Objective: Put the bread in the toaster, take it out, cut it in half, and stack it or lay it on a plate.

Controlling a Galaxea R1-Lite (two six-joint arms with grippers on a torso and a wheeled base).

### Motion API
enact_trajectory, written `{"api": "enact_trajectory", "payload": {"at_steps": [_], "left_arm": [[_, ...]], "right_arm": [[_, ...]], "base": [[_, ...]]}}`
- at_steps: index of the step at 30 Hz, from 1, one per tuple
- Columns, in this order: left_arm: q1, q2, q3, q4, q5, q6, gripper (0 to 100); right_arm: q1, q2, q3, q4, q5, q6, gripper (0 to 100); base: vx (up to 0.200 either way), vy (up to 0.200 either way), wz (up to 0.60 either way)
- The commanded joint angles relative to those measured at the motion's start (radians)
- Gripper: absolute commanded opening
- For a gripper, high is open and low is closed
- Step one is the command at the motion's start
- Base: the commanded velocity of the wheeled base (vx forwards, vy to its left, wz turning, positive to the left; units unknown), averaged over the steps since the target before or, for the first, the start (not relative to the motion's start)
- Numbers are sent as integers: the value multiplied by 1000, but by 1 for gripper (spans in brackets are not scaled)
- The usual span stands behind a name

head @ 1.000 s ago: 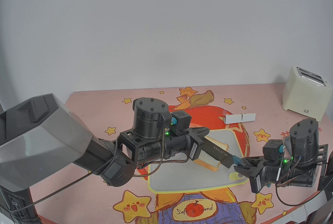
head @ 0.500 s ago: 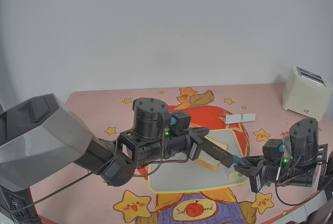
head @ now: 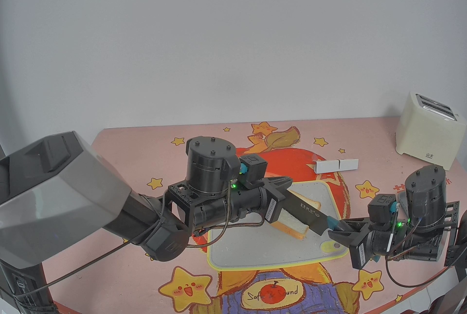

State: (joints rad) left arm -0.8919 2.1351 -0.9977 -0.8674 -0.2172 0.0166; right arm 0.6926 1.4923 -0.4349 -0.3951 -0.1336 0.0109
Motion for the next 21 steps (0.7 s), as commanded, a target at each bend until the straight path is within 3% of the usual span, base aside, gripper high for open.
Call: {"api": "enact_trajectory", "payload": {"at_steps": [1,21], "left_arm": [[1,2,4,5,2,-1,0],[1,-1,10,4,2,-1,0]], "right_arm": [[-1,-9,-10,-4,2,1,0],[-18,2,-8,13,5,1,0]], "base": [[0,0,0],[0,0,0]]}}
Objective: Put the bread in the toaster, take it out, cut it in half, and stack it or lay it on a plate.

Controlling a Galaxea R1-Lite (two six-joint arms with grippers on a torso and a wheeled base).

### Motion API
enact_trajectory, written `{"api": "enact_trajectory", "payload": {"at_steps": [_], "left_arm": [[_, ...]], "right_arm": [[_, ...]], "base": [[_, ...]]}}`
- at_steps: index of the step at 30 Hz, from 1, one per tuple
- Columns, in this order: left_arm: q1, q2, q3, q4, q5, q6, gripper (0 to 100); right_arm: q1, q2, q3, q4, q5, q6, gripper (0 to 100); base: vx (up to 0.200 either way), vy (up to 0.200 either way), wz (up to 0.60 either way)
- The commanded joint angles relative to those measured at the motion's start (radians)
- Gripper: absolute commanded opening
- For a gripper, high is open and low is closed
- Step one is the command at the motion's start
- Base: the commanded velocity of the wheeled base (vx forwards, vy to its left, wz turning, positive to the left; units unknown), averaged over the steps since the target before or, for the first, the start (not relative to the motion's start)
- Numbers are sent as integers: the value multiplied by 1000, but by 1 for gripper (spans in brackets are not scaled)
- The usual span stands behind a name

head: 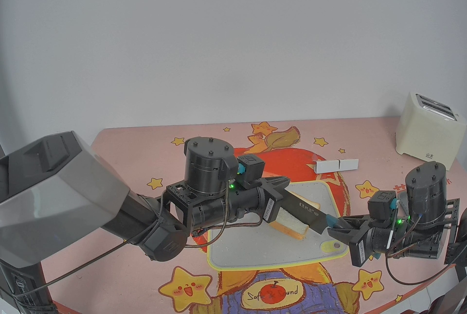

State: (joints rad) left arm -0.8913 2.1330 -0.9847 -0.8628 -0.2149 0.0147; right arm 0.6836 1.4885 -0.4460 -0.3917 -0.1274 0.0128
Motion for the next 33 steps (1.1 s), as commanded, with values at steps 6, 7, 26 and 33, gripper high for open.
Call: {"api": "enact_trajectory", "payload": {"at_steps": [6,7,26,33], "left_arm": [[-3,-4,-22,-1,0,1,0],[-3,-4,-25,2,0,1,0],[14,-94,-20,4,0,1,0],[51,-168,8,4,2,1,0]], "right_arm": [[-10,18,4,10,-1,0,0],[-10,19,6,8,-1,0,0],[-9,13,6,-4,-1,-2,0],[-9,12,6,-4,-1,-4,0]], "base": [[0,0,0],[0,0,0],[0,0,0],[0,0,0]]}}
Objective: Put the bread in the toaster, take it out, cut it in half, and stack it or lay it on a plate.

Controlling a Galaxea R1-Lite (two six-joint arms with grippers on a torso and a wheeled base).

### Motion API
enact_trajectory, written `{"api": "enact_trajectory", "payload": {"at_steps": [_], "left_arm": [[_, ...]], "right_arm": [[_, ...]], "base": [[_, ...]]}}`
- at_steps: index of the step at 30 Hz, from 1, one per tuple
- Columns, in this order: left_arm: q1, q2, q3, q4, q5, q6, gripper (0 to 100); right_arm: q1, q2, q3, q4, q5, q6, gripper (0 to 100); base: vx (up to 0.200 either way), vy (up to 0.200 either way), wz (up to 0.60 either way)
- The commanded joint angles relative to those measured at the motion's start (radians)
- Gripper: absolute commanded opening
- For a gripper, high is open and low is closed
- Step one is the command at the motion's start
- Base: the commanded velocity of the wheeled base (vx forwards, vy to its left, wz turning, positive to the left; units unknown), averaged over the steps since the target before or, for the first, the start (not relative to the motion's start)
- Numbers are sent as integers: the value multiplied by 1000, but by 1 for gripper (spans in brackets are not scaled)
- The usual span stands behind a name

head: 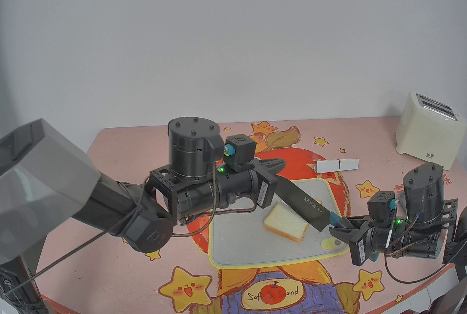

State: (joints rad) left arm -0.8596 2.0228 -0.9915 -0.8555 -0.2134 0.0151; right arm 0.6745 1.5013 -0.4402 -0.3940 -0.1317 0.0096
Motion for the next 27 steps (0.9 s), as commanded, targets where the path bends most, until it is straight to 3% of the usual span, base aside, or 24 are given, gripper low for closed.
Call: {"api": "enact_trajectory", "payload": {"at_steps": [1,5,7,13,17,19,22,27], "left_arm": [[37,-91,33,1,-1,-3,0],[122,-188,90,-5,-9,-3,0],[131,-202,102,-8,-9,-3,0],[287,-483,261,-10,-9,-15,0],[461,-651,404,-8,-12,-52,0],[542,-759,524,-8,-23,-89,0],[611,-888,669,-2,-30,-150,0],[671,-1107,890,3,-34,-155,0]], "right_arm": [[0,0,0,-2,1,-3,0],[4,-3,1,0,0,-3,0],[4,-3,1,0,0,-3,0],[8,-3,1,0,0,-3,0],[10,-3,1,0,-2,-3,0],[11,-1,1,-2,-2,-3,0],[13,-3,1,-2,-2,-3,0],[13,-7,0,0,-2,-5,0]], "base": [[0,0,0],[0,0,0],[0,0,0],[0,0,0],[0,0,0],[0,0,0],[0,0,0],[0,0,0]]}}
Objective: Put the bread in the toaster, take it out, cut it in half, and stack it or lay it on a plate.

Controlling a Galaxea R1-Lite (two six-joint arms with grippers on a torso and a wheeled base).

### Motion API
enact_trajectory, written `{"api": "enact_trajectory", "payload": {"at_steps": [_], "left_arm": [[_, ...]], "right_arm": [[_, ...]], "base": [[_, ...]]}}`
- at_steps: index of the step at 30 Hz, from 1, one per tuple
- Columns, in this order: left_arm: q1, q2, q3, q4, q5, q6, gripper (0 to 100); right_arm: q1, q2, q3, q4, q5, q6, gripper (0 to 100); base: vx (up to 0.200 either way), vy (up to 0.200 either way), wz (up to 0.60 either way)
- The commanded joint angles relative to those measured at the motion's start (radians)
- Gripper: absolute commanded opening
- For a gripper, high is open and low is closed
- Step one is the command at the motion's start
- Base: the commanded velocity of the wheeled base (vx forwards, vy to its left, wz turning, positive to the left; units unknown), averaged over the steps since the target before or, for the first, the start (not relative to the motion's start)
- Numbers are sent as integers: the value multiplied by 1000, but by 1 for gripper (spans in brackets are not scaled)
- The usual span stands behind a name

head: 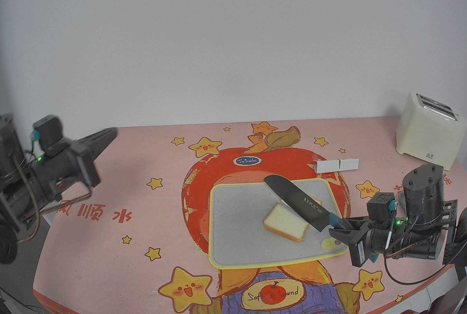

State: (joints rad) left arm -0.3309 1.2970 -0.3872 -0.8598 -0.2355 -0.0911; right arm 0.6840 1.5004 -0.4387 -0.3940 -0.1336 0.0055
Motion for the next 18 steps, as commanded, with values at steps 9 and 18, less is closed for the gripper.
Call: {"api": "enact_trajectory", "payload": {"at_steps": [9,18], "left_arm": [[135,-825,387,332,-10,-105,0],[142,-1223,387,797,220,-29,0]], "right_arm": [[8,-2,3,0,-8,-1,0],[11,9,5,-2,-11,1,0]], "base": [[0,0,0],[0,0,0]]}}
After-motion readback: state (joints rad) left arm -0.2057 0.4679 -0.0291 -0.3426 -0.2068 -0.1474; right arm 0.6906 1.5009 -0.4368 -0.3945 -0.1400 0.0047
